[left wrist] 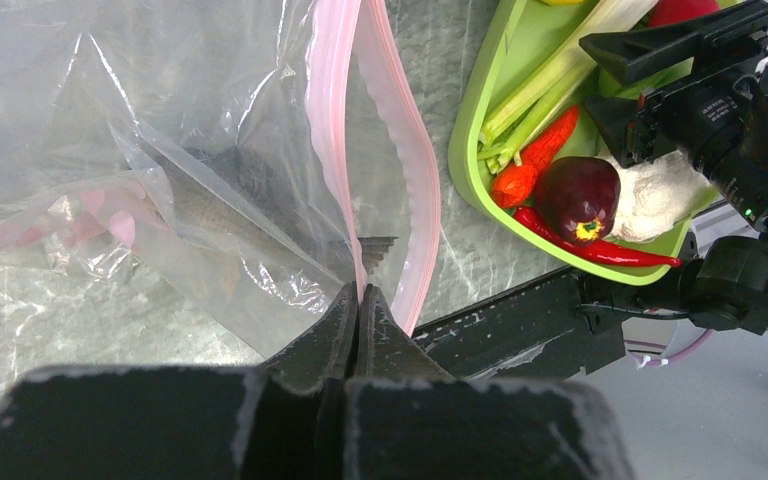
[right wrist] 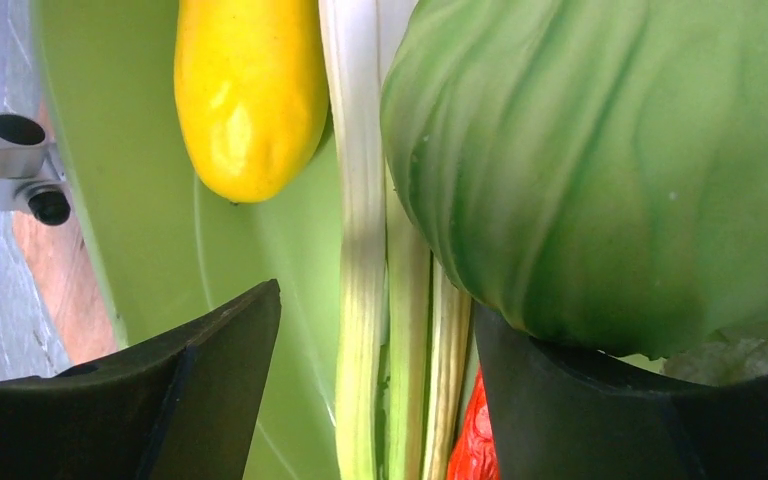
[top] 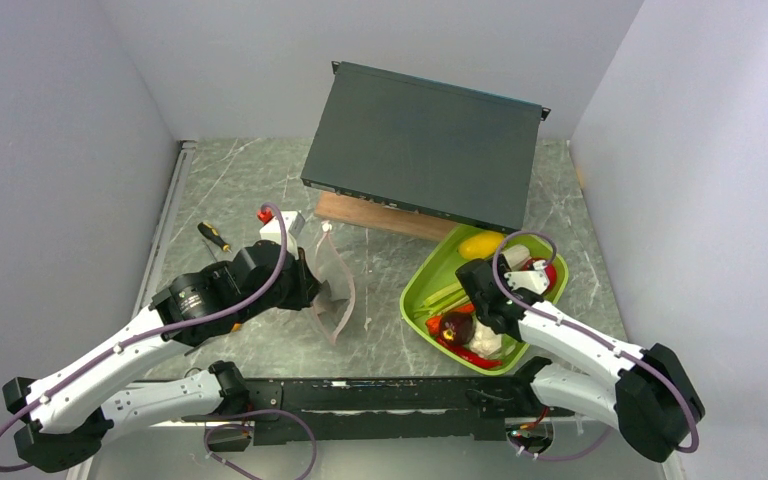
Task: Place the food in the zip-top bag and seal the zipper
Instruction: Pick up the fake vegetable from the bin.
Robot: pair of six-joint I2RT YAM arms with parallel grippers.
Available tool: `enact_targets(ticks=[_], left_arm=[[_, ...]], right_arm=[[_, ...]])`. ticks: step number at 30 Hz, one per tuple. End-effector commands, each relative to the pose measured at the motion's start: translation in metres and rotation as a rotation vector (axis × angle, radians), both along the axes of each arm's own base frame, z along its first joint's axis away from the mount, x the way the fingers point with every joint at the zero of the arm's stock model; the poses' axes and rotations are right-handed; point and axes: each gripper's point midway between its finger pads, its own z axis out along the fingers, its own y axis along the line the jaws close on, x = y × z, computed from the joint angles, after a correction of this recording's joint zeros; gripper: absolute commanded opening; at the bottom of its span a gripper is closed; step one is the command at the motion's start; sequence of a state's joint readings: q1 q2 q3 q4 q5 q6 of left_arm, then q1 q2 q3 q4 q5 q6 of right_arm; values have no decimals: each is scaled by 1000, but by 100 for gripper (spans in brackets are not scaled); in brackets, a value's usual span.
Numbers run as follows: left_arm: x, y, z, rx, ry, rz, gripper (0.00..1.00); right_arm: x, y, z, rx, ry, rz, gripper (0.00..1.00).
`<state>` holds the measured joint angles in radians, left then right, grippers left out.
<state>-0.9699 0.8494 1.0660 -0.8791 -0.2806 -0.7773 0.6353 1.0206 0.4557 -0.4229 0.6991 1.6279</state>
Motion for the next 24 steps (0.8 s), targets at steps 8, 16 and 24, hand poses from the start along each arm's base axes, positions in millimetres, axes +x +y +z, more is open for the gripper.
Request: enact_targets(ticks=[8,16,24], left_arm=[[1,-3,14,-55,-16,10,0],[-1,0,11,-57,-12,20,0],[0,-2,11,-51,-10,10,0]], right_arm=[[-17,-20,-62,-137,187,7,76],[-14,-22,-67,-151,181,12,51],[-8,-25,-35,-140,77,28,33]])
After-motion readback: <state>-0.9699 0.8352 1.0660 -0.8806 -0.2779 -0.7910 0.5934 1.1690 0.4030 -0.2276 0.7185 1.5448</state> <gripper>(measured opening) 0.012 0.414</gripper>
